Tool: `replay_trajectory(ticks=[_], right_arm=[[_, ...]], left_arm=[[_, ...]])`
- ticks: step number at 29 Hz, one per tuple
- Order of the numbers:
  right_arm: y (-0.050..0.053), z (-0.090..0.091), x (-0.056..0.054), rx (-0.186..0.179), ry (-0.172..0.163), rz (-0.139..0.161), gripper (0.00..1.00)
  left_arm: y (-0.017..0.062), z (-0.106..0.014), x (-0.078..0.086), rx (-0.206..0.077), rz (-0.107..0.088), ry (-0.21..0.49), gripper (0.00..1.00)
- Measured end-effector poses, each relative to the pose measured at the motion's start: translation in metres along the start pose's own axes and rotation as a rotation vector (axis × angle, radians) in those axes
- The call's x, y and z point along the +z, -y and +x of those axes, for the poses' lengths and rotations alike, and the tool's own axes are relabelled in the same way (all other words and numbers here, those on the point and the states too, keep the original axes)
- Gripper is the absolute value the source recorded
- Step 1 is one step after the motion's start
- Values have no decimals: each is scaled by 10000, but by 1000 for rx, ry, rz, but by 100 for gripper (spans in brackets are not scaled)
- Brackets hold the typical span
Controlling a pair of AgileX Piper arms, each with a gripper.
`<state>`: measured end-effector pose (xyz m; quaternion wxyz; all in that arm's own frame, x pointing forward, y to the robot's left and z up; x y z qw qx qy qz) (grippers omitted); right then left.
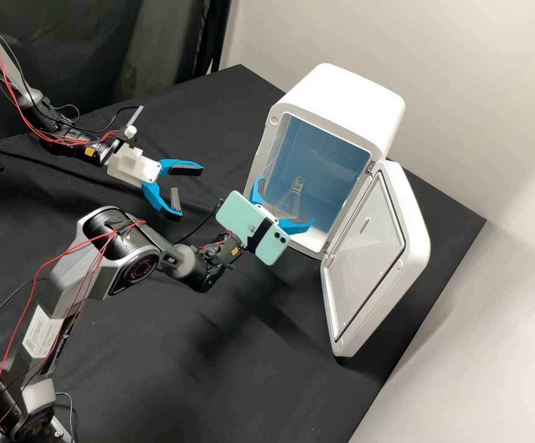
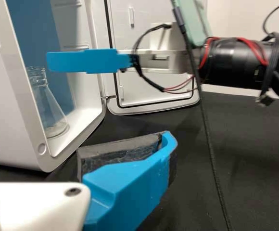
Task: Take the flask out of the incubator
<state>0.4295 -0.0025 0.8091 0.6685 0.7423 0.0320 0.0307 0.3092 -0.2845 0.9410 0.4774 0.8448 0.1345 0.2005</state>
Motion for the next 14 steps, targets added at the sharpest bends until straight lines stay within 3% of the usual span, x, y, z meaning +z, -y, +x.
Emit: replay_trajectory(ticks=[3, 6, 10, 14], right_arm=[[28, 84, 8, -19, -25, 14, 100], [59, 157, 37, -37, -29, 23, 100], [96, 200, 83, -52, -20, 30, 100], [128, 239, 132, -60, -9, 52, 100]], left_arm=[[17, -10, 0, -6, 0, 0, 100], [34, -20, -2, -12, -1, -1, 100], [39, -30, -8, -15, 0, -2, 100], [-18, -50, -13, 1, 2, -4, 100]])
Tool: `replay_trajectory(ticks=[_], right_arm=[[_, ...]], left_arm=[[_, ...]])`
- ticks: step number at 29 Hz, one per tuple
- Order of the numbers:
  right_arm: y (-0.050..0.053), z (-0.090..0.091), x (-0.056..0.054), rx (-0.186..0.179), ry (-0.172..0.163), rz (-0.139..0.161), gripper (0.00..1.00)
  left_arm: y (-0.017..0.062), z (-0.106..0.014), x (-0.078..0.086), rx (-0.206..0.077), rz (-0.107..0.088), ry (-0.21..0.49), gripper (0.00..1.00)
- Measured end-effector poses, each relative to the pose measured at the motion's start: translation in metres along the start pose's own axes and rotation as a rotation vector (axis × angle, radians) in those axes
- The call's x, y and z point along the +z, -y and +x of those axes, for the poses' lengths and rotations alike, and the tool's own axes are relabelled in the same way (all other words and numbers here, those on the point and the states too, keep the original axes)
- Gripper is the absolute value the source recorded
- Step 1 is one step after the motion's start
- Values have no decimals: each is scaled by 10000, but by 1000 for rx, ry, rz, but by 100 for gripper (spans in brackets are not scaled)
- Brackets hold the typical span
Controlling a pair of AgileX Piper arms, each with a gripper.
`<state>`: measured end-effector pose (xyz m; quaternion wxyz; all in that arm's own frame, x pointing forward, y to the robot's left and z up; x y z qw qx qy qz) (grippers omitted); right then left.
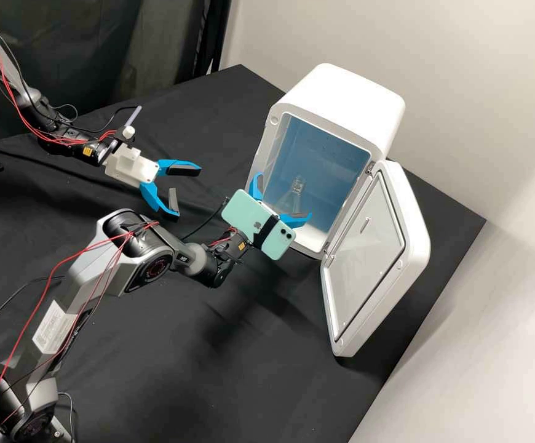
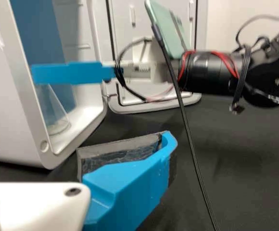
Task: Take the flask out of the incubator
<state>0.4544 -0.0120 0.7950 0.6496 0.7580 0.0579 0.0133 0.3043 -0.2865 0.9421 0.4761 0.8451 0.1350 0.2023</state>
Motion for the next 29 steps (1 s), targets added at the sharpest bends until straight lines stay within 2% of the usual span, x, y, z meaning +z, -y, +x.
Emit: replay_trajectory(ticks=[3, 6, 10, 17, 21, 25, 27, 28, 29], right_arm=[[6, 30, 17, 0, -1, 8, 100], [14, 40, 34, -8, 13, 19, 100], [-1, 37, 45, -4, 16, 24, 100], [-66, 23, 94, 1, 22, 17, 100], [-92, 6, 128, 6, 31, 26, 100], [-116, -7, 198, 8, 45, 24, 100], [-88, -7, 245, 2, 56, 26, 100], [-80, -6, 256, 0, 58, 22, 100], [-67, -6, 274, -3, 62, 5, 100]], left_arm=[[-19, -7, -3, 5, 1, -1, 100], [-41, -14, 2, 12, 2, 0, 100], [-41, -14, 2, 12, 2, 0, 100], [-41, -14, 2, 12, 2, 0, 100], [-41, -14, 2, 12, 2, 0, 100], [-41, -14, 2, 12, 2, 0, 100], [-41, -14, 2, 12, 2, 0, 100], [-41, -14, 2, 12, 2, 0, 100], [-41, -14, 2, 12, 2, 0, 100]])
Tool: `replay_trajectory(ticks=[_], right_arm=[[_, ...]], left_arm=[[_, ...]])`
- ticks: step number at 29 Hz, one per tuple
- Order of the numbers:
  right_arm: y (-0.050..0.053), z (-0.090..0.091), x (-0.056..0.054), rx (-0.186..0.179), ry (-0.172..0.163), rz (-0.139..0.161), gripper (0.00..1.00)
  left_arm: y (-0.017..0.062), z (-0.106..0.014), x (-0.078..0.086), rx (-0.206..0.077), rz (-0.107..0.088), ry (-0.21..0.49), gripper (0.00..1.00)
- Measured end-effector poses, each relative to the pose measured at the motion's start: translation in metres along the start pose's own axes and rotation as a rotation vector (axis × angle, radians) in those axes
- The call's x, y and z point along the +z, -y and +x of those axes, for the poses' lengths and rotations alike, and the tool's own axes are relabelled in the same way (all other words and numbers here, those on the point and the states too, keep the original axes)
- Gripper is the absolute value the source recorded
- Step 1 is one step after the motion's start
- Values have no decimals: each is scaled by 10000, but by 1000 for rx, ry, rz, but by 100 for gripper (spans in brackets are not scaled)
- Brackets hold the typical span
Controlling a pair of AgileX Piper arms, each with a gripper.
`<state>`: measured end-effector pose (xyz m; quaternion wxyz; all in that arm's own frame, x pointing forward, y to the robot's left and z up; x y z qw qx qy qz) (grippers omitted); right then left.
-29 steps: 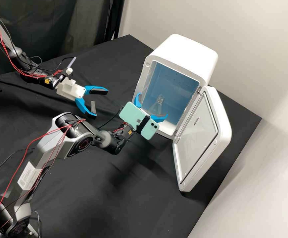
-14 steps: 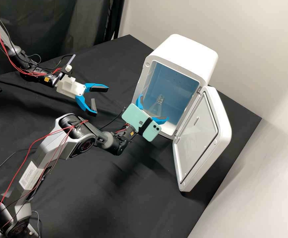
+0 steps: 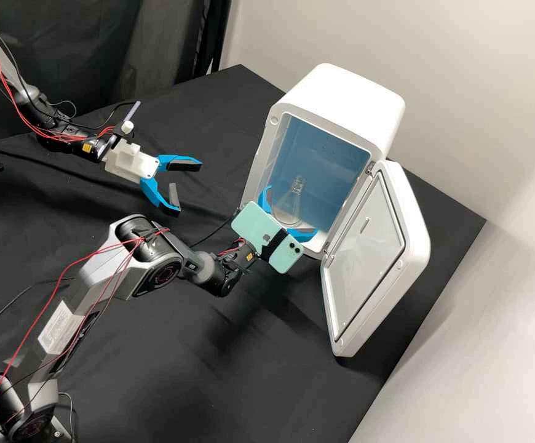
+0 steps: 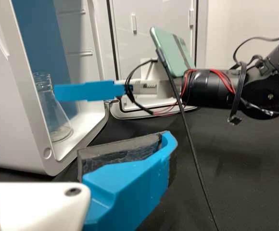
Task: Take the flask out of the incubator
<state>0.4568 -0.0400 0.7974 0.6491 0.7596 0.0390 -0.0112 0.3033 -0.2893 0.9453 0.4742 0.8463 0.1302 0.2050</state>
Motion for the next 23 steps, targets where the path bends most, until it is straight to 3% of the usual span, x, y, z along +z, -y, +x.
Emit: replay_trajectory(ticks=[5, 6, 7, 8, 10, 11, 15, 17, 23], right_arm=[[52, 48, 17, -8, -5, -129, 100], [86, 67, 4, -10, -9, -175, 100], [86, 67, 4, -10, -9, -175, 100], [141, 93, -4, -9, -8, -255, 100], [225, 116, -8, -19, -10, -323, 100], [253, 125, -1, -30, -5, -342, 100], [292, 144, 61, -48, 45, -388, 100], [289, 149, 80, -50, 66, -388, 100], [245, 191, 44, -29, 61, -383, 100]], left_arm=[[0, 0, 0, 0, 0, 0, 100], [0, 0, 0, 0, 0, 0, 100], [0, 0, 0, 0, 0, 0, 100], [0, 0, 0, 0, 0, 0, 100], [0, 0, 0, 0, 0, 0, 100], [0, 0, 0, 0, 0, 0, 100], [0, 0, 0, 0, 0, 0, 100], [0, 0, 0, 0, 0, 0, 100], [0, 0, 0, 0, 0, 0, 100]])
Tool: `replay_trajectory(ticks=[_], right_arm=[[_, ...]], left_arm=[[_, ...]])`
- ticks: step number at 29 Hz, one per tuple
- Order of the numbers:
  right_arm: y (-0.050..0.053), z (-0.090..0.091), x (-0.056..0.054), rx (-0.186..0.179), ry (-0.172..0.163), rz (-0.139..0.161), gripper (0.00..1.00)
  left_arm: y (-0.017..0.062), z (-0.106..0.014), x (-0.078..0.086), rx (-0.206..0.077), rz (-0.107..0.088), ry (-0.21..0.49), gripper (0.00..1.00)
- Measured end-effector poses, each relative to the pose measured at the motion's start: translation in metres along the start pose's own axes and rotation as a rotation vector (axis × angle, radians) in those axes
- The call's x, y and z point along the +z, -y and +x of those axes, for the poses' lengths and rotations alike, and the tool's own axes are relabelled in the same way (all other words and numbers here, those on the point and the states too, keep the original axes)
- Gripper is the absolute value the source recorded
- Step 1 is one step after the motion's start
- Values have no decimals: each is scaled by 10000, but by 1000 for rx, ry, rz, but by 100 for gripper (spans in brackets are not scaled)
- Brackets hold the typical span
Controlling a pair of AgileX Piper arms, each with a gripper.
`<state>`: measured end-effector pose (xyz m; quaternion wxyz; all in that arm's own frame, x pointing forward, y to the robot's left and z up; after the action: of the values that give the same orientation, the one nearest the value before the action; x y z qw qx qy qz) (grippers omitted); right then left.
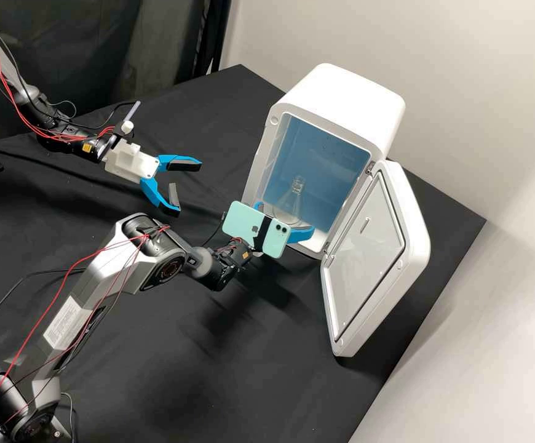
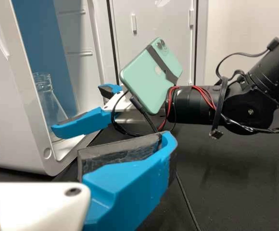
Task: Take the flask out of the incubator
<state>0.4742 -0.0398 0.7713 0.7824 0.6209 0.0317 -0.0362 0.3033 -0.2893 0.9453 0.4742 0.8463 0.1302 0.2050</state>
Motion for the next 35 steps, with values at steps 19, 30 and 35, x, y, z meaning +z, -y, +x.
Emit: replay_trajectory(ticks=[19, 30, 35], right_arm=[[-229, 98, 182, 47, -39, 290, 100], [-355, 268, 75, 70, -111, 281, 100], [-389, 315, -4, 79, -133, 275, 100]], left_arm=[[4, -2, 0, -1, 0, 0, 100], [56, -36, -5, -21, -3, -4, 100], [14, -49, 5, -9, -1, -2, 100]])
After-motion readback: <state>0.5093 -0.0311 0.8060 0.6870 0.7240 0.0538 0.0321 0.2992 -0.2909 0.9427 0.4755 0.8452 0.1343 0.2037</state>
